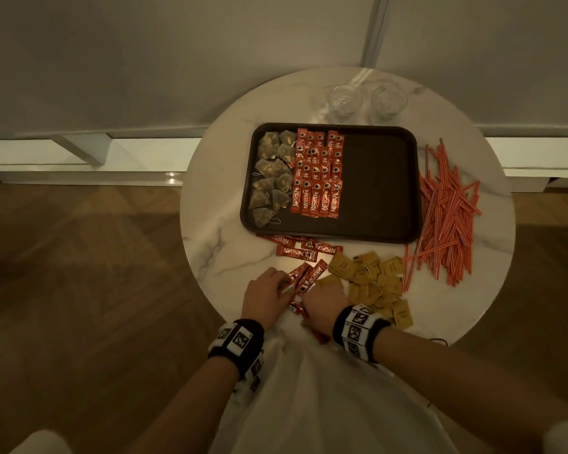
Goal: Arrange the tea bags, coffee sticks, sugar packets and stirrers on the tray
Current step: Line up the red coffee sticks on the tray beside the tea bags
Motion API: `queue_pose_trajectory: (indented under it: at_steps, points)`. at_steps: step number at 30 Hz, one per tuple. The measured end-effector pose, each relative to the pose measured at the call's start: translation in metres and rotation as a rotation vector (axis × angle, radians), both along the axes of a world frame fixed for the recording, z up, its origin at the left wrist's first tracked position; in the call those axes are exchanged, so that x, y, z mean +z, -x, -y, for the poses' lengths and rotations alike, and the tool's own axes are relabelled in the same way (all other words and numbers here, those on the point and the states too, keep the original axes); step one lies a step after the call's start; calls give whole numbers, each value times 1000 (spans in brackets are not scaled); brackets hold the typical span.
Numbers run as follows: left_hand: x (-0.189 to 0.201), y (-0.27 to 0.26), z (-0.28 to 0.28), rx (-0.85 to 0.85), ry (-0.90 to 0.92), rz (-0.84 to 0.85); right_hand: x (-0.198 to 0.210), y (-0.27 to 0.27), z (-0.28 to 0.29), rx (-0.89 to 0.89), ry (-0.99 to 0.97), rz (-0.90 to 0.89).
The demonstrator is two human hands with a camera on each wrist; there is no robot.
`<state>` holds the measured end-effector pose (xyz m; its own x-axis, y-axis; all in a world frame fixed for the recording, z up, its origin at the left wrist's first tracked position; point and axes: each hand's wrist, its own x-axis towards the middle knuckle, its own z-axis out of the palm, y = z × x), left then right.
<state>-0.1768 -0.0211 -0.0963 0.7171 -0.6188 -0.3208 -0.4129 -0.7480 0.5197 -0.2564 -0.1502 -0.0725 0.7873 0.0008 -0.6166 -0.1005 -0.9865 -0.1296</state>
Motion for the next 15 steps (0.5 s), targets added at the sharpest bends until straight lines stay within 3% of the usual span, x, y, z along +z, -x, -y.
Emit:
queue_pose_trajectory:
  at_steps: [6,10,15]
  points:
    - [7,-1,-2,34,55,-74,4,3,-3,-53,-25,20]
    - [10,3,-9,52,70,-174,7,6,6,-262,-150,-8]
    - [22,10,-6,168,283,-495,16,9,27,-586,-659,-4]
